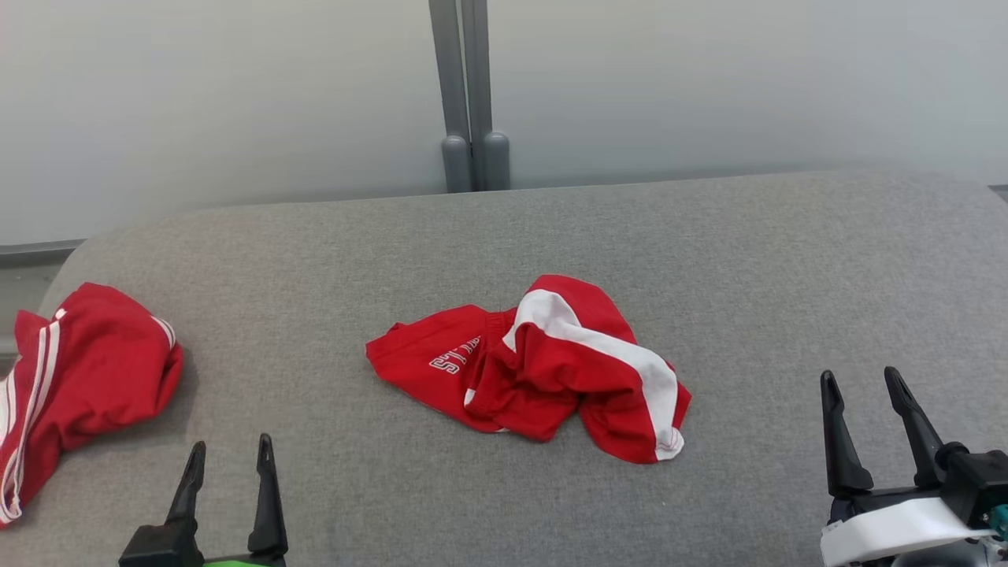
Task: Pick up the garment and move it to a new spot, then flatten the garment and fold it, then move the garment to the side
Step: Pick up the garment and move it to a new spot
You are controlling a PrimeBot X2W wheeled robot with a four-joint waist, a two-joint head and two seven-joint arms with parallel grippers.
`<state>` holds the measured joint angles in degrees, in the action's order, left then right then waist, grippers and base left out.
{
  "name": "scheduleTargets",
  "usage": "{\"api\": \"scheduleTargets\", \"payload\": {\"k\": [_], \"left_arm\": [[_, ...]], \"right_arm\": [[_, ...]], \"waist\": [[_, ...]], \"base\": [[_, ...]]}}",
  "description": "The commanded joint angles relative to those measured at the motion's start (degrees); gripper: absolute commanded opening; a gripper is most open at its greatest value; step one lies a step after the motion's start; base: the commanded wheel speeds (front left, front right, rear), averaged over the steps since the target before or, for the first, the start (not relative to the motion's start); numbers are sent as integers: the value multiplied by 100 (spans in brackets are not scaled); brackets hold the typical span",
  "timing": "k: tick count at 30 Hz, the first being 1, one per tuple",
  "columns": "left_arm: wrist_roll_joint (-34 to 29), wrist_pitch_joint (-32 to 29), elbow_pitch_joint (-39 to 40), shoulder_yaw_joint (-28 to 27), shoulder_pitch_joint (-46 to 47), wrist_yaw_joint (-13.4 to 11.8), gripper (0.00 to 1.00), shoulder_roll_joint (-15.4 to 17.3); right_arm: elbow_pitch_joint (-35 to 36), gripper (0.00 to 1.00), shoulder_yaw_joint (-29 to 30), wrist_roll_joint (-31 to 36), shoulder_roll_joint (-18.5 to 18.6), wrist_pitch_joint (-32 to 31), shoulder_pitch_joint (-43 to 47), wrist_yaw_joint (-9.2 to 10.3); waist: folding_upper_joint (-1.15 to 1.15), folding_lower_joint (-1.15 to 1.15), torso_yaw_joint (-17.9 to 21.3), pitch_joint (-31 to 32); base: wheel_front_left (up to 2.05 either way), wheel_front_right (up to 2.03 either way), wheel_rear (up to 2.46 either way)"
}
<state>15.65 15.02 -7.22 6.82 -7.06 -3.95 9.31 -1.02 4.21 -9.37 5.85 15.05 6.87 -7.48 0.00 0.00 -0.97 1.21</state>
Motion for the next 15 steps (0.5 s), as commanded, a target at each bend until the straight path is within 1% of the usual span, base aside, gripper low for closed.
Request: {"api": "scheduleTargets", "payload": {"k": [1, 4, 15], "left_arm": [[-42, 18, 20, -77, -118, 46, 100, -42], [-115, 19, 24, -252, -201, 123, 100, -115], [-358, 21, -50, -611, -158, 433, 100, -358]], "right_arm": [[-38, 100, 30, 31, -7, 20, 81, -3], [-110, 100, 78, 23, -28, 20, 117, -3], [-183, 100, 57, 11, -65, 20, 72, -3]], "waist": [[0, 0, -97, 59], [0, 0, -107, 73], [0, 0, -79, 62]], "base": [[0, 0, 0], [0, 0, 0], [0, 0, 0]]}}
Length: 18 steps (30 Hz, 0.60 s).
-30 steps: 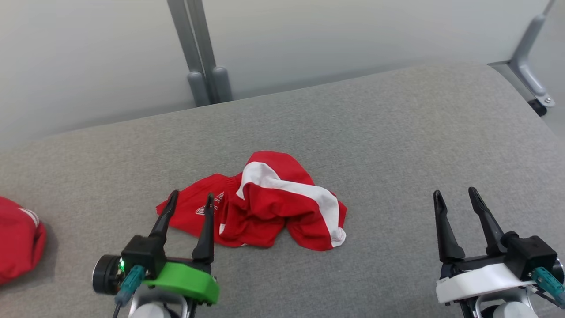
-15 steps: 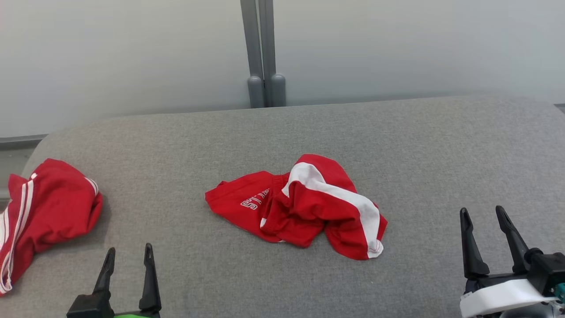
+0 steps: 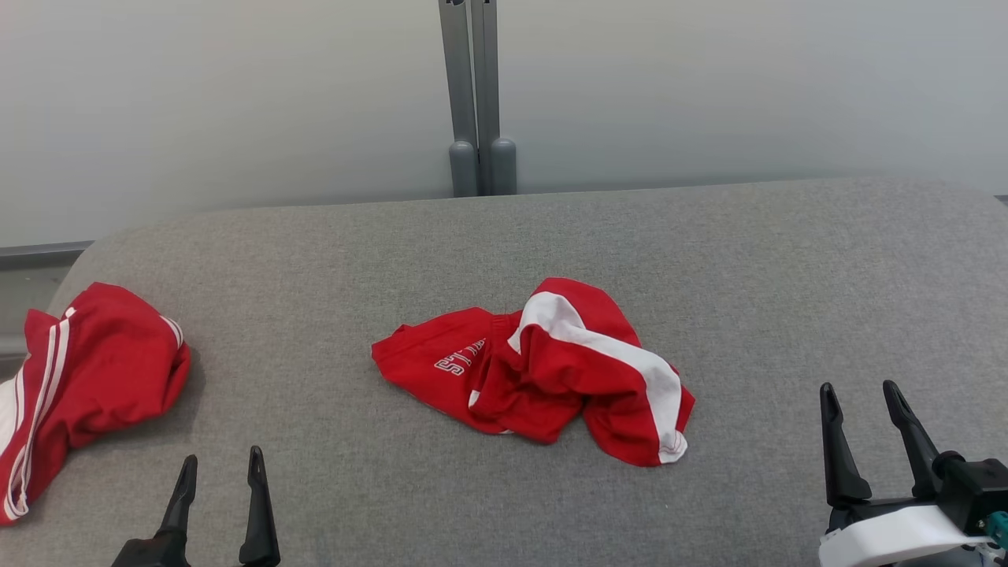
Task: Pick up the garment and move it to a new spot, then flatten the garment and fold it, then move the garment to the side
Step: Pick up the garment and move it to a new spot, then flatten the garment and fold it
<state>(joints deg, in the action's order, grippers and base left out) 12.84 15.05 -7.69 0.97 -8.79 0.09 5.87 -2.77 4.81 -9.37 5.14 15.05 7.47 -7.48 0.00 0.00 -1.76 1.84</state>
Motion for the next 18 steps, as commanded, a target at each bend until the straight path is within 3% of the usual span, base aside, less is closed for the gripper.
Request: {"api": "scheduleTargets", "payload": {"k": [1, 18], "left_arm": [[-105, 19, -12, -47, 20, 43, 100, -29], [-338, 20, -45, -308, 133, 297, 100, -180]], "right_arm": [[-14, 100, -13, 9, 5, 20, 4, -3], [-54, 100, -105, 7, 2, 20, -63, -3]], "waist": [[0, 0, 0, -3], [0, 0, -67, 3]], "base": [[0, 0, 0], [0, 0, 0]]}}
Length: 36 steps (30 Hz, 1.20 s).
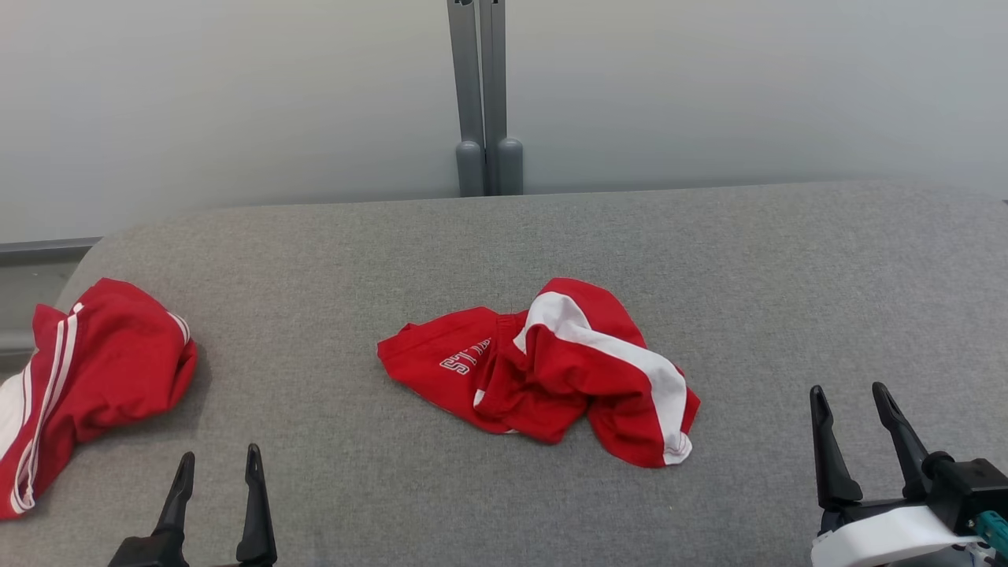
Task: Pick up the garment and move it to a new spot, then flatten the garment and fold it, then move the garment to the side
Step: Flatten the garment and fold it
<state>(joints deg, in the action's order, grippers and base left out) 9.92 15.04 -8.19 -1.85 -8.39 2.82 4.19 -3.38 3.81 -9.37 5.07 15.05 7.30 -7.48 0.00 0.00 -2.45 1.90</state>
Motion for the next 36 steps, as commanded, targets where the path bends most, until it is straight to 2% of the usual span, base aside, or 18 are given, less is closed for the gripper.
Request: {"api": "scheduleTargets", "payload": {"k": [1, 19, 26, 36], "left_arm": [[-55, 21, 9, -39, 95, 32, 100, -16], [-174, 20, -4, -8, 205, 142, 100, -84], [-285, -104, -30, 848, 782, 324, 100, -102], [36, -1059, -736, 2350, 1880, 429, 100, -117]], "right_arm": [[12, 100, -12, 8, 14, 20, -47, -3], [29, 100, -76, -35, 60, 20, -107, -3], [38, 100, -148, -38, 79, 20, -242, -3], [56, 100, -348, -50, 1, 20, -686, -3]], "waist": [[0, 0, 3, -5], [0, 0, 110, -96], [0, 0, 313, -289], [0, 0, 982, -897]], "base": [[0, 0, 0], [0, 0, 0], [0, 0, 0], [0, 0, 0]]}}
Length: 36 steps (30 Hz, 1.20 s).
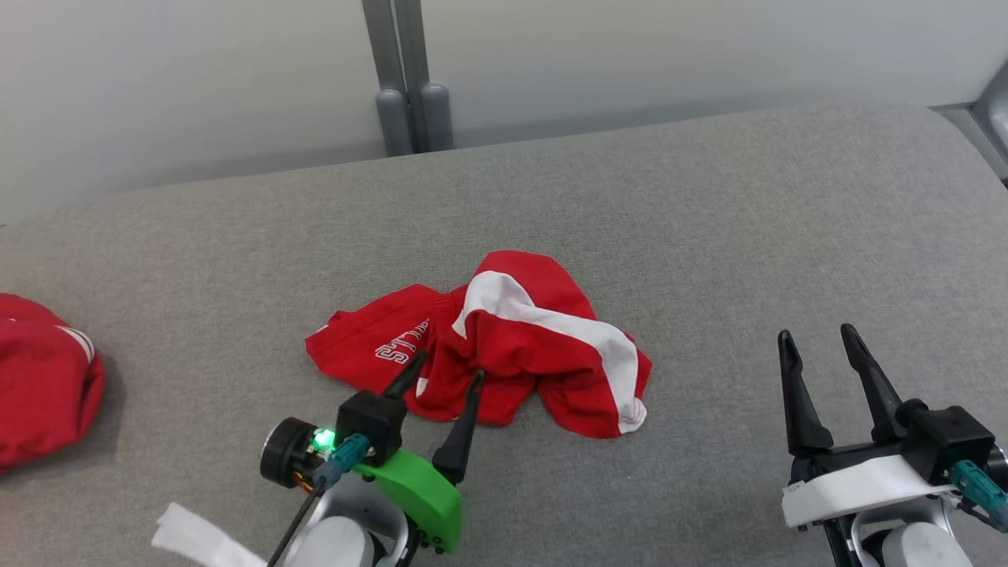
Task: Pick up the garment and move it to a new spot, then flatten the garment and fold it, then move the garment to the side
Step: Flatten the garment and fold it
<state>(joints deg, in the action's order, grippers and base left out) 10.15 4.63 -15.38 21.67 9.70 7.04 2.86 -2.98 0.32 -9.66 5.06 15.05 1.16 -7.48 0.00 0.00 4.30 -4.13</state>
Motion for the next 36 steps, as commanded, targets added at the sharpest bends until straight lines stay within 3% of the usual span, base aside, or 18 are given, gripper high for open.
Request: {"api": "scheduleTargets", "payload": {"k": [1, 6, 11, 12, 13, 14, 15, 16, 20, 24, 32, 36], "left_arm": [[83, -180, -146, 168, 138, 13, 100, 18], [257, -620, -575, 533, 412, -30, 100, 22], [165, -862, -1137, 531, 687, -293, 100, 31], [122, -898, -1244, 535, 746, -346, 91, 55], [99, -935, -1385, 532, 803, -404, 61, 86], [79, -960, -1482, 520, 838, -445, 41, 106], [46, -999, -1588, 525, 880, -464, 11, 135], [51, -1046, -1664, 526, 900, -459, 0, 154], [198, -1113, -1743, 445, 940, -436, 0, 210], [372, -1114, -1243, 398, 1005, -294, 0, 223], [1023, -1962, 1445, 485, 1009, -56, 0, 399], [1580, -2291, 2397, 503, 978, -52, 0, 235]], "right_arm": [[16, 100, 15, -17, -11, 20, -100, -3], [30, 100, 27, -22, -68, 20, -216, -3], [26, 100, 66, -33, -116, 20, -281, -3], [21, 100, 68, -35, -123, 20, -288, -3], [12, 100, 72, -39, -129, 20, -290, -3], [8, 100, 81, -38, -136, 20, -288, -3], [1, 100, 88, -36, -145, 20, -279, -3], [-2, 100, 93, -37, -151, 20, -267, -3], [-24, 100, 138, -21, -163, 20, -182, -3], [-34, 100, 146, -18, -167, 20, -130, -3], [-72, 100, 133, -78, -130, 20, -34, -3], [-107, 100, 62, -89, -105, 20, -28, -3]], "waist": [[0, 0, 387, -347], [0, 0, 733, -572], [0, 0, 996, -692], [0, 0, 1024, -697], [0, 0, 1058, -696], [0, 0, 1074, -691], [0, 0, 1092, -672], [0, 0, 1098, -660], [0, 0, 1060, -546], [0, 0, 966, -404], [0, 0, 826, -107], [0, 0, 865, -7]], "base": [[0, 0, 0], [0, 0, 0], [0, 0, 0], [0, 0, 0], [0, 0, 0], [0, 0, 0], [0, 0, 0], [0, 0, 0], [0, 0, 0], [0, 0, 0], [0, 0, 0], [0, 0, 0]]}}
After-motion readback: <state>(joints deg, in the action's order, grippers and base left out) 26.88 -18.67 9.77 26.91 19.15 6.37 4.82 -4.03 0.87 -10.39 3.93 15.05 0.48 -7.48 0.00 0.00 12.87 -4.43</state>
